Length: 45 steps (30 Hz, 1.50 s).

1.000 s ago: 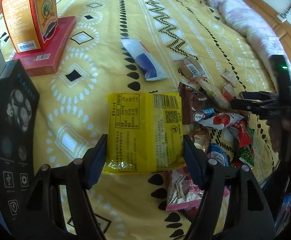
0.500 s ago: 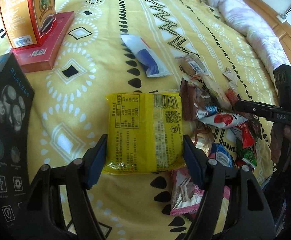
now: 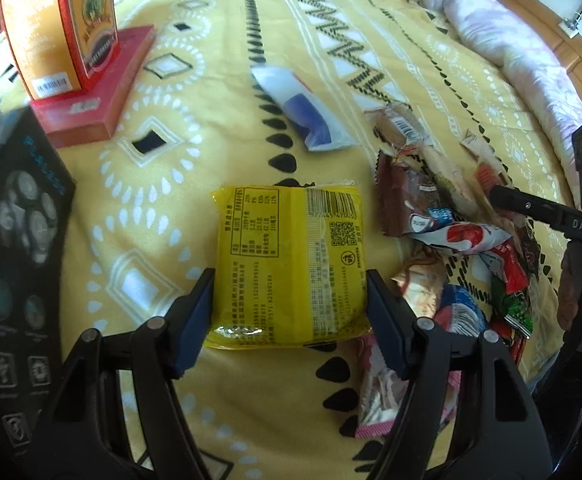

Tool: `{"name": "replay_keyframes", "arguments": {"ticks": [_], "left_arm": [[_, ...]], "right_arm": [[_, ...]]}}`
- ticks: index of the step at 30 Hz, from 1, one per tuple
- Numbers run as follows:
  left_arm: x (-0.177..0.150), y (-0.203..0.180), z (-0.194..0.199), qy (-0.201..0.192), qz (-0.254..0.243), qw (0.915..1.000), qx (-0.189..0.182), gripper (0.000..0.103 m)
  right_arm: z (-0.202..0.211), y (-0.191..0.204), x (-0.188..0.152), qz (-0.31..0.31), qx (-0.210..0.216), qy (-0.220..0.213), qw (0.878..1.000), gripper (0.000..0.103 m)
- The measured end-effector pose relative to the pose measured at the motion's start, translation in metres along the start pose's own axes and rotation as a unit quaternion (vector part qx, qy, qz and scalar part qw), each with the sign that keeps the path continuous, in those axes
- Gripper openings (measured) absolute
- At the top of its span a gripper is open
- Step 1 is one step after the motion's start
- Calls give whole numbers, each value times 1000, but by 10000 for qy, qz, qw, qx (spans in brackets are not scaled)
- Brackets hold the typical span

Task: Organize snacks
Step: 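Carry both packets to the glass bowl and open both tools to drop them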

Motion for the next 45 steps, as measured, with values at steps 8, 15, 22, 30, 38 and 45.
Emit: {"name": "replay_keyframes", "arguments": {"ticks": [8, 15, 22, 30, 38, 45], "left_arm": [[-6, 5, 43, -419, 42, 9991, 105, 72], [-12, 1, 96, -994, -18, 9950, 42, 72], [-24, 8, 157, -1538, -37, 9881, -63, 72], [-45, 41, 192, -1842, 190, 9827, -11, 72], [-58, 63, 198, -1841, 446, 9817, -209, 72], [-64, 71, 209, -1991, 411, 9784, -380, 72]], "right_arm": [[75, 30, -2, -98, -199, -1163, 9930, 64], [135, 76, -6, -29, -250, -1942, 9806, 64], [160, 147, -16, 289, -11, -2040, 9785, 64], [148, 230, -27, 775, 347, -1949, 9771, 64], [123, 259, -37, 744, 487, -1606, 9830, 64], [133, 286, -35, 962, 333, -1679, 9805, 64]]}}
Point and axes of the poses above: each gripper's, at about its wrist camera, not at the fingertips, and z roughly against the way its jaws point, y to its left, x to its top, the point moved 3 cm from there along -z, roughly the way its jaws point, and after that the axes turned 15 degrees about y, right-handed, at the moved point
